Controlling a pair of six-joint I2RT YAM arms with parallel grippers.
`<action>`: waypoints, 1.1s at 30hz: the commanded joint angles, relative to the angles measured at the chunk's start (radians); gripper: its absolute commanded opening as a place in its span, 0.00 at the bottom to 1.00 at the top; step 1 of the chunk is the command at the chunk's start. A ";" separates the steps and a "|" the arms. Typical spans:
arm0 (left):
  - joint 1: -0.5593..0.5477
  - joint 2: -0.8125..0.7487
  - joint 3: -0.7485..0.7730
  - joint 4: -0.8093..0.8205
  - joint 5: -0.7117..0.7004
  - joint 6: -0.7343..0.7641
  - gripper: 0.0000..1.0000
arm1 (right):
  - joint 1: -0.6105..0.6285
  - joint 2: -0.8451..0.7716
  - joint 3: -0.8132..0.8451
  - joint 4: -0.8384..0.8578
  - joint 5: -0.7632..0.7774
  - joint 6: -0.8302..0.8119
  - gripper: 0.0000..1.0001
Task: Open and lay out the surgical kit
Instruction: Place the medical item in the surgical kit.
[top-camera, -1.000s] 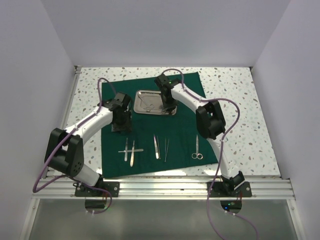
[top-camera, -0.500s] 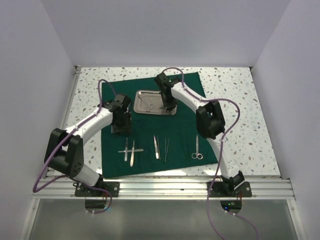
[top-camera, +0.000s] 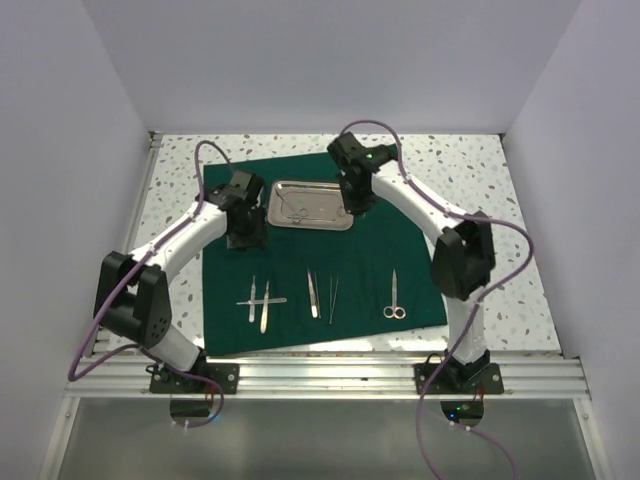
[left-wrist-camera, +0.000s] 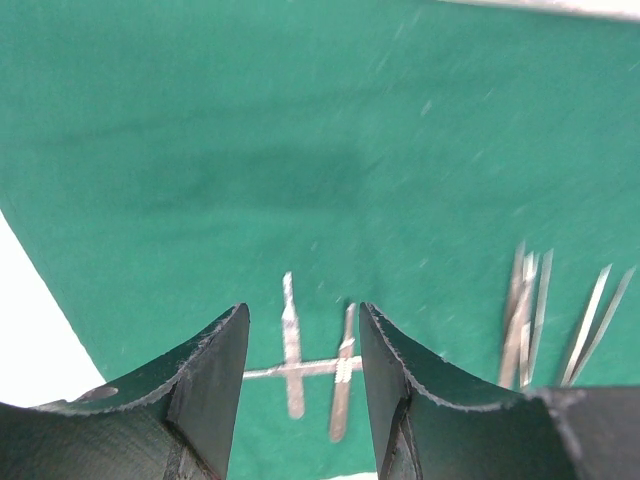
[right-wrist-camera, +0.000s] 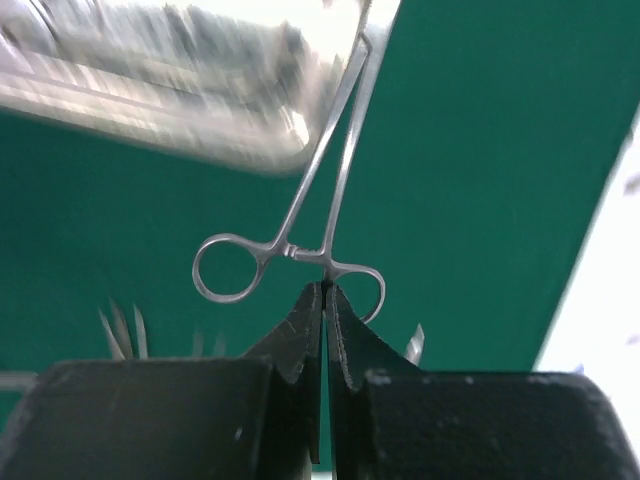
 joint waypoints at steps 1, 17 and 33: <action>0.005 0.068 0.123 0.009 -0.006 0.014 0.52 | -0.002 -0.264 -0.256 0.045 0.001 0.032 0.00; 0.004 0.564 0.708 -0.052 -0.032 -0.069 0.52 | 0.018 -0.824 -1.098 0.143 -0.132 0.158 0.00; 0.005 0.749 0.850 -0.035 -0.034 -0.092 0.52 | 0.018 -0.833 -0.998 -0.010 -0.129 0.199 0.88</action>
